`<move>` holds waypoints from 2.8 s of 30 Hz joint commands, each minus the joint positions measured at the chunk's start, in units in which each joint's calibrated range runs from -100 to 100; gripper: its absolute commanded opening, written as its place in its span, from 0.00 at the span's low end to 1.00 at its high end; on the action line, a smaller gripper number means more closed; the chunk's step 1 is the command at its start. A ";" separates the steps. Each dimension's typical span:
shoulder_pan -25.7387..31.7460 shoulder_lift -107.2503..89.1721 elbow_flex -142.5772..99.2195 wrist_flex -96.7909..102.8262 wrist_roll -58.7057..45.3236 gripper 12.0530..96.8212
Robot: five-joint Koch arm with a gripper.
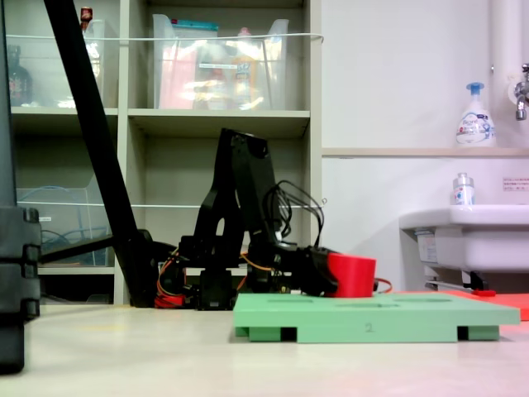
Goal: Put the cylinder block into the corresponding hole
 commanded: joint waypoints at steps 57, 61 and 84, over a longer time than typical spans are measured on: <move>-28.82 -84.40 -11.35 -59.13 -53.43 0.43; -28.77 -84.40 -24.51 -59.13 -55.14 0.43; -29.01 -84.40 -29.50 -69.44 -55.24 0.43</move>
